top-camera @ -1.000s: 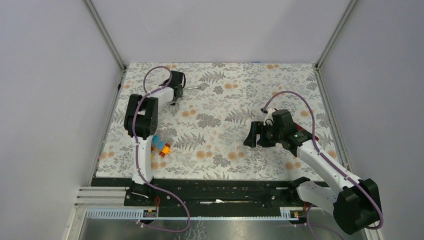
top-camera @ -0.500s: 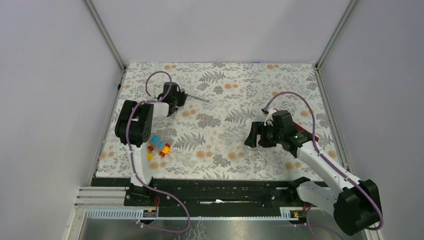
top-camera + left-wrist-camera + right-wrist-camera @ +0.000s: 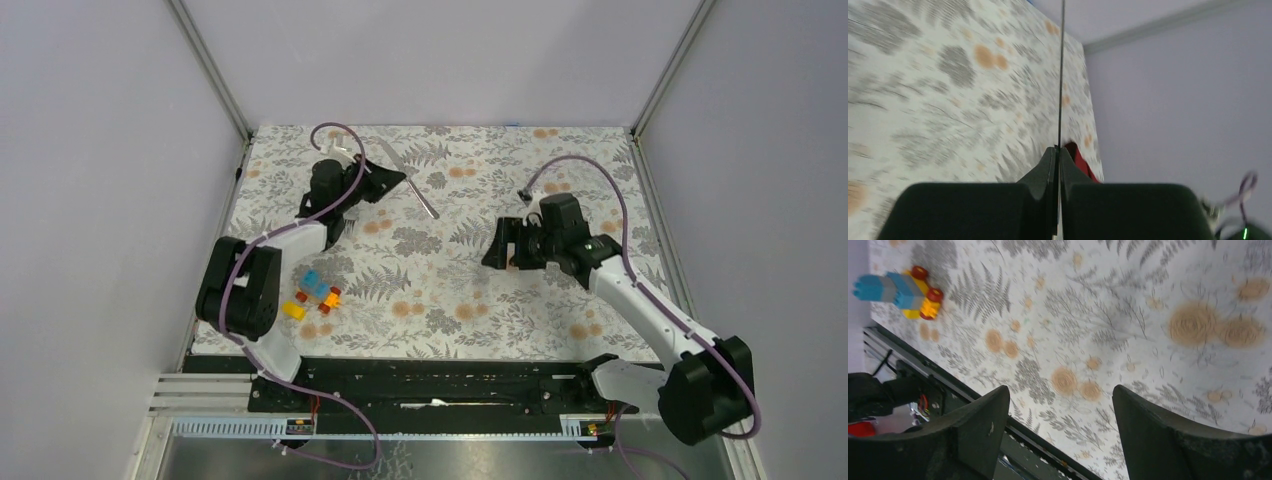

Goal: Fold the napkin into a case and place the utensils inside
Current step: Pass from the left arm to the right, then insert the knife into the folded napkin.

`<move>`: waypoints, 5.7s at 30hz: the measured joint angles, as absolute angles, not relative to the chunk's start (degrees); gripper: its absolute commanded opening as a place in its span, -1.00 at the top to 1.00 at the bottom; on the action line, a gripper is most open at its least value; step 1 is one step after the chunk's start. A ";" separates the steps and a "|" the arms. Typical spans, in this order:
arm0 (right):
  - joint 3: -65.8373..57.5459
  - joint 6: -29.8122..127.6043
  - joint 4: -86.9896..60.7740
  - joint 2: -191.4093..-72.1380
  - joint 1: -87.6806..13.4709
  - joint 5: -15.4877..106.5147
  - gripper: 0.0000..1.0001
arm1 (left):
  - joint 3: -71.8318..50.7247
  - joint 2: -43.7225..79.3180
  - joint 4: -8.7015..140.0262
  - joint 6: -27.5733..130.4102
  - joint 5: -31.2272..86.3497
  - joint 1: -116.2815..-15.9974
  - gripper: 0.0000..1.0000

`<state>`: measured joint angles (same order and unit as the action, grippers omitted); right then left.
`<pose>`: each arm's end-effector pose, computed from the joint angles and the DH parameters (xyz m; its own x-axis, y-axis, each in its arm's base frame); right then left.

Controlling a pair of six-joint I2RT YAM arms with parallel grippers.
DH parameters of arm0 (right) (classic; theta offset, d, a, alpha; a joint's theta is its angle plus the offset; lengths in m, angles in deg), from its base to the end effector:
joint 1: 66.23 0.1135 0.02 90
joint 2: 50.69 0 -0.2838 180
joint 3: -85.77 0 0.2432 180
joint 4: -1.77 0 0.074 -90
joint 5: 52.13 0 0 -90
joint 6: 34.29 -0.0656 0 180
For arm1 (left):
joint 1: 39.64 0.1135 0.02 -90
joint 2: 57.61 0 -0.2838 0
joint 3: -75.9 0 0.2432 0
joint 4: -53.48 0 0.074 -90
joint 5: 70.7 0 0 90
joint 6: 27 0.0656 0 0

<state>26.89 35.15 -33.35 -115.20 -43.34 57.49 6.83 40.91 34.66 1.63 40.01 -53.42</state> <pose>0.2151 0.1147 0.2572 -0.7740 0.0323 -0.6323 -0.3513 0.8090 0.4713 0.3896 -0.1194 0.2496 -0.5777 -0.7037 -0.4137 0.1112 0.4342 -0.8939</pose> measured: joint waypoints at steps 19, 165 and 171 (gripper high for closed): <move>1.73 25.95 -35.34 -130.96 -29.79 44.90 -0.31 | 19.09 21.24 46.14 18.22 42.04 -77.51 1.00; -0.56 104.53 -49.22 -154.02 -56.06 30.78 1.00 | 29.39 -14.08 71.14 27.23 39.68 -81.35 0.07; -0.17 104.35 -48.76 -154.04 -57.33 29.75 1.00 | 29.37 -14.17 71.16 27.23 39.73 -81.35 0.07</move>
<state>-0.17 104.35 -48.76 -154.04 -57.33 29.75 29.37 -14.17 71.16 27.23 39.73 -81.35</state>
